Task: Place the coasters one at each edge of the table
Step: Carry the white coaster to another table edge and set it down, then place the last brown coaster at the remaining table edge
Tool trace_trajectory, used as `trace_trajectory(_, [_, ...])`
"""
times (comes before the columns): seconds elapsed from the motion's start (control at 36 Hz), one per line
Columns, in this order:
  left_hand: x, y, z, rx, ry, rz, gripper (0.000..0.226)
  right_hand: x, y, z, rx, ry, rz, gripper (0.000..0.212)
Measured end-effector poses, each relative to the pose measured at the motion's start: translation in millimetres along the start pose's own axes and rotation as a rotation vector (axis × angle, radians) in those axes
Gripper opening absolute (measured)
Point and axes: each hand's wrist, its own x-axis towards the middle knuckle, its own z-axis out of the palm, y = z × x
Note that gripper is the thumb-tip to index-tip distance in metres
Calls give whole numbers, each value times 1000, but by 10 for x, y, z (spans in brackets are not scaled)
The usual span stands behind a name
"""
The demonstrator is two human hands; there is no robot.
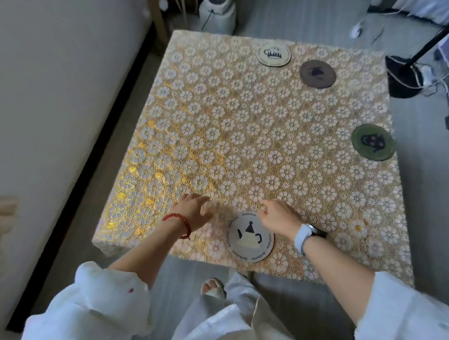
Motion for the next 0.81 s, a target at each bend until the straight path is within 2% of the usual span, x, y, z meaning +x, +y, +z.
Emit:
trace_trajectory(0.17, [-199,-332,-667,-71,265,-16,44,150,-898,-158,2,-45,-165,24])
trace_trajectory(0.36, [-647,-1362,-1100,-148,477,-141,39,361,-2079,110,-51,1,-353,32])
trace_trajectory(0.53, [-974,-2567,-1341,-151,514,-194,41,596,-3238,711,0,39,-381,32])
trace_trajectory(0.69, [-1198,-3861,-1679,-90,469,-215,38,782,-4313,1403,68,-9,-360,33])
trace_trajectory(0.81, [-1172,-4384,-1904,-103,418,-245,38,900,-4779,1601,114,-26,-331,32])
